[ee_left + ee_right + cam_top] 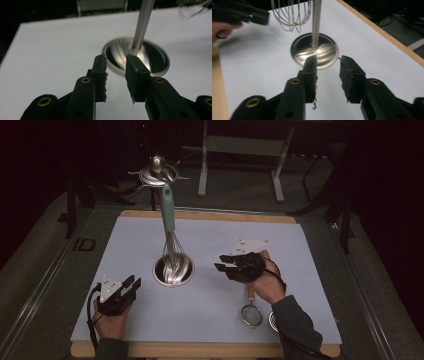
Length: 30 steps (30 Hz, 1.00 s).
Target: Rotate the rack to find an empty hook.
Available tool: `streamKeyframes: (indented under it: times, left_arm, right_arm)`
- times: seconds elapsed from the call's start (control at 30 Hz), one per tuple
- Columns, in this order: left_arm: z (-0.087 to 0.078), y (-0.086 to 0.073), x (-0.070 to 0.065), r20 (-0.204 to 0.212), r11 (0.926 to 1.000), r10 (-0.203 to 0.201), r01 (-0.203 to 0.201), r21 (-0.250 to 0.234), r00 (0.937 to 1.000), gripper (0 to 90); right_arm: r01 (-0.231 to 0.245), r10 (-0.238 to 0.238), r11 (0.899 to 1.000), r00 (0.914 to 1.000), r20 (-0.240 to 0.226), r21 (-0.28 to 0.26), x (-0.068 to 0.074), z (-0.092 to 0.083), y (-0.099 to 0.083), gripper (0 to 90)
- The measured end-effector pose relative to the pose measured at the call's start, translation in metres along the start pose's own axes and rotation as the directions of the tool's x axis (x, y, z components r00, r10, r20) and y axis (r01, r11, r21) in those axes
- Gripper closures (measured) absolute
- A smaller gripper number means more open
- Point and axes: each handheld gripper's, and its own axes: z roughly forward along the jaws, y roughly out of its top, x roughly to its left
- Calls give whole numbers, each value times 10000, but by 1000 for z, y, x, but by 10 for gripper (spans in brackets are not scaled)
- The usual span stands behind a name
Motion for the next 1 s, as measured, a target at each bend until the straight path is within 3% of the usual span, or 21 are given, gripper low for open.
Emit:
streamKeyframes:
  times: [0.1, 0.17, 0.27, 0.37, 0.47, 0.53, 0.6, 0.73, 0.77, 0.8, 0.83, 0.9, 0.93, 0.97, 1.0]
  left_arm:
    - [-5, 6, -1, -89, 9997, 21, -23, -227, 10000, 730]
    - [-9, 13, 0, 220, 9975, -238, 252, -656, 9995, 754]
    - [-15, 25, 0, 674, 9915, -444, 522, -1192, 9967, 830]
    - [-18, 32, 0, 847, 9887, -474, 588, -1382, 9953, 871]
    - [-21, 45, 0, 1005, 9818, -533, 705, -1764, 9935, 899]
    - [-23, 53, 0, 1103, 9769, -564, 777, -1991, 9923, 900]
    - [-24, 59, 1, 1203, 9725, -580, 833, -2176, 9910, 900]
    - [-25, 72, 0, 1577, 9622, -597, 989, -2538, 9857, 900]
    - [-25, 78, 0, 1638, 9564, -616, 1052, -2725, 9846, 900]
    - [-25, 78, 0, 1638, 9564, -616, 1052, -2725, 9846, 900]
    - [-26, 84, 0, 1702, 9478, -733, 1218, -2947, 9827, 900]
    - [-26, 87, 0, 1741, 9434, -779, 1290, -3055, 9816, 900]
    - [-27, 92, 0, 1791, 9346, -849, 1406, -3266, 9802, 900]
    - [-27, 92, 0, 1791, 9346, -849, 1406, -3266, 9802, 900]
    - [-27, 98, 1, 1858, 9246, -946, 1555, -3478, 9780, 900]
  right_arm:
    - [-167, 168, 9999, 9994, 301, -39, 1, -1, -12, 619]
    - [-178, 177, 9998, 9991, 383, 6, 1, -1, -16, 609]
    - [-283, 265, 9995, 9951, 953, 172, 2, 1, -31, 554]
    - [-376, 358, 9992, 9933, 1100, 151, 1, 2, -40, 542]
    - [-628, 600, 9979, 9899, 1286, 183, -2, 1, -53, 539]
    - [-1168, 1155, 9932, 9842, 1343, 11, -7, -2, -65, 538]
    - [-1387, 1377, 9903, 9808, 1383, -24, -10, -5, -71, 535]
    - [-1631, 1633, 9865, 9756, 1465, -135, -14, -9, -81, 529]
    - [-1893, 1898, 9818, 9705, 1490, -177, -17, -11, -87, 532]
    - [-1929, 1929, 9811, 9691, 1541, -151, -18, -12, -89, 532]
    - [-1969, 1968, 9803, 9675, 1586, -153, -19, -14, -91, 531]
    - [-2093, 2097, 9777, 9647, 1592, -194, -20, -16, -96, 529]
    - [-2154, 2147, 9764, 9630, 1631, -138, -20, -16, -98, 525]
    - [-2154, 2147, 9764, 9630, 1631, -138, -20, -16, -98, 525]
    - [-2298, 2270, 9732, 9605, 1611, -18, -23, -16, -102, 521]
